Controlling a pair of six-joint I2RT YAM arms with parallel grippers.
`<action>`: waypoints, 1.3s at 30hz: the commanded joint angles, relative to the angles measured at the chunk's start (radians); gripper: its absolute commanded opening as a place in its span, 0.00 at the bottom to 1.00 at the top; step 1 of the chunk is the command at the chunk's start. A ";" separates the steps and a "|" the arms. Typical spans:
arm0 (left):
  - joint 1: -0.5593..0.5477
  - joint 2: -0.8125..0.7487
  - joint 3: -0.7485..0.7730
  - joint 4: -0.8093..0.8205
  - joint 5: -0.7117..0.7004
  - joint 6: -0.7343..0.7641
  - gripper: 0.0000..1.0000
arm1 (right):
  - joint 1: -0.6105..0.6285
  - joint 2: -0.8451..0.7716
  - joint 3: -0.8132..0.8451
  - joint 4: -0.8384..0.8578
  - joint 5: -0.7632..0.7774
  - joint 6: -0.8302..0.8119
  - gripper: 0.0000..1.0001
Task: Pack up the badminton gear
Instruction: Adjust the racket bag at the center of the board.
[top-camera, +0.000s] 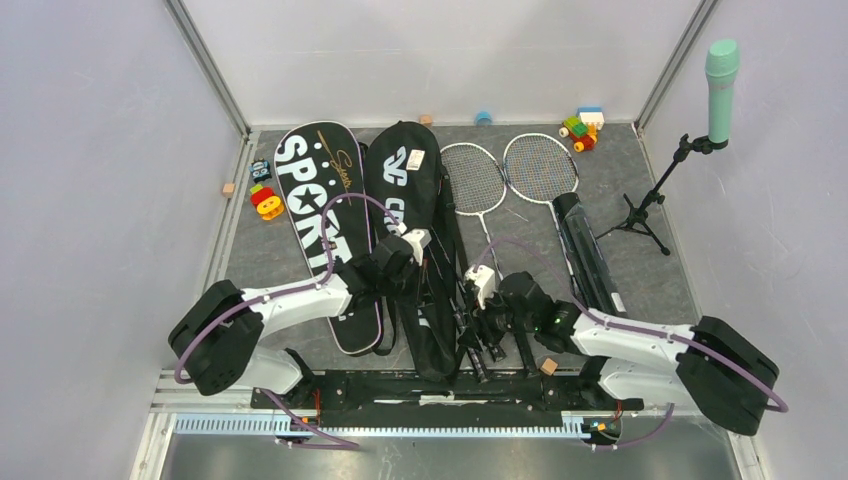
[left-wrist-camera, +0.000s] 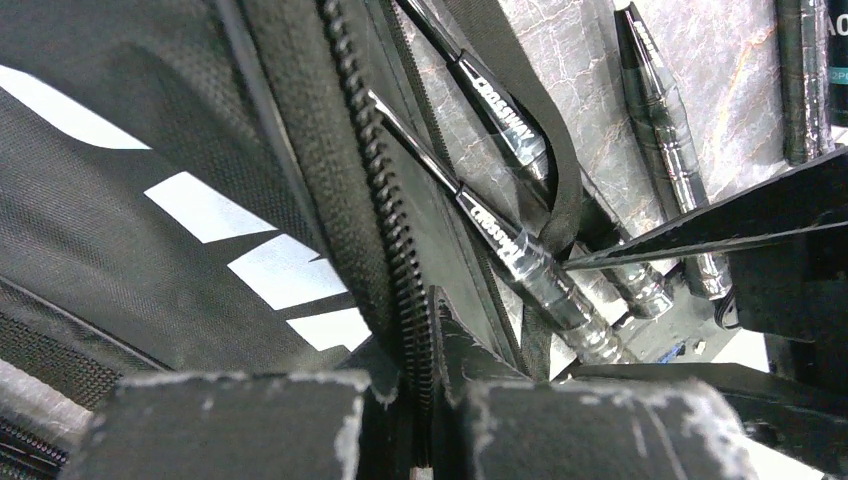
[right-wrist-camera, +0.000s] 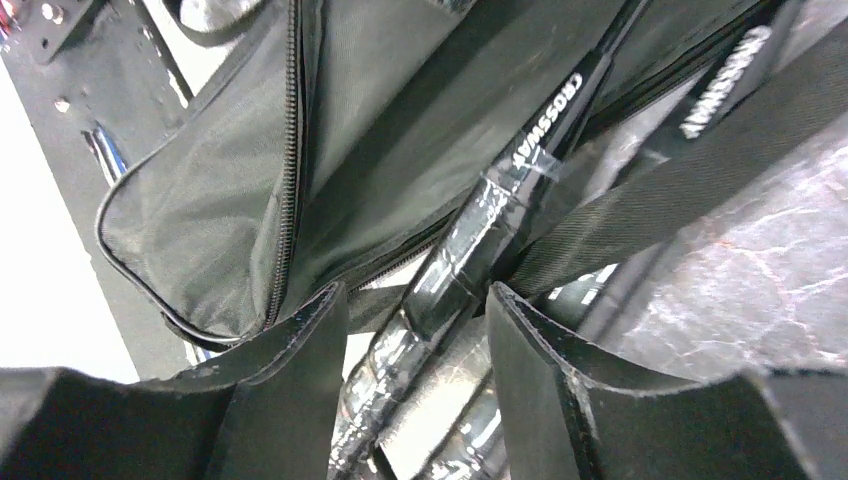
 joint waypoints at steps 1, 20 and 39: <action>0.006 0.010 -0.001 0.085 0.018 0.024 0.02 | 0.048 0.076 -0.017 0.031 0.090 0.059 0.57; 0.006 -0.151 -0.122 0.128 0.335 -0.013 0.02 | 0.041 0.231 0.097 0.594 0.127 0.359 0.00; 0.006 -0.210 -0.098 0.002 0.228 0.110 0.02 | -0.061 0.258 0.250 0.381 -0.173 0.286 0.00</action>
